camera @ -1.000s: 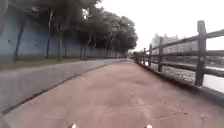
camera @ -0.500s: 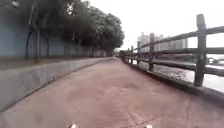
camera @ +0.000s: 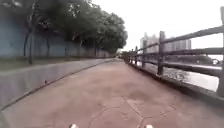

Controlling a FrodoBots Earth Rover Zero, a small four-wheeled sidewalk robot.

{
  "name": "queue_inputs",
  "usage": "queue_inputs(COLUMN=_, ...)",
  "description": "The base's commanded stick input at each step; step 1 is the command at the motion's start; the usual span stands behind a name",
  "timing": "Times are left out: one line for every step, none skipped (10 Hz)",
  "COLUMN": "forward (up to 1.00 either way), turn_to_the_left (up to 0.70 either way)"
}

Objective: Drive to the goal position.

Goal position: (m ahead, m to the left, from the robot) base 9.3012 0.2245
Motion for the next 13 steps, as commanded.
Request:
queue_inputs(forward=1.00, turn_to_the_left=0.00)
queue_inputs(forward=1.00, turn_to_the_left=0.00)
queue_inputs(forward=1.00, turn_to_the_left=0.00)
queue_inputs(forward=1.00, turn_to_the_left=0.00)
queue_inputs(forward=1.00, turn_to_the_left=0.00)
queue_inputs(forward=1.00, turn_to_the_left=0.00)
queue_inputs(forward=1.00, turn_to_the_left=0.00)
queue_inputs(forward=1.00, turn_to_the_left=-0.17)
queue_inputs(forward=1.00, turn_to_the_left=-0.40)
queue_inputs(forward=1.00, turn_to_the_left=-0.40)
queue_inputs(forward=1.00, turn_to_the_left=-0.40)
queue_inputs(forward=1.00, turn_to_the_left=-0.40)
queue_inputs(forward=1.00, turn_to_the_left=-0.40)
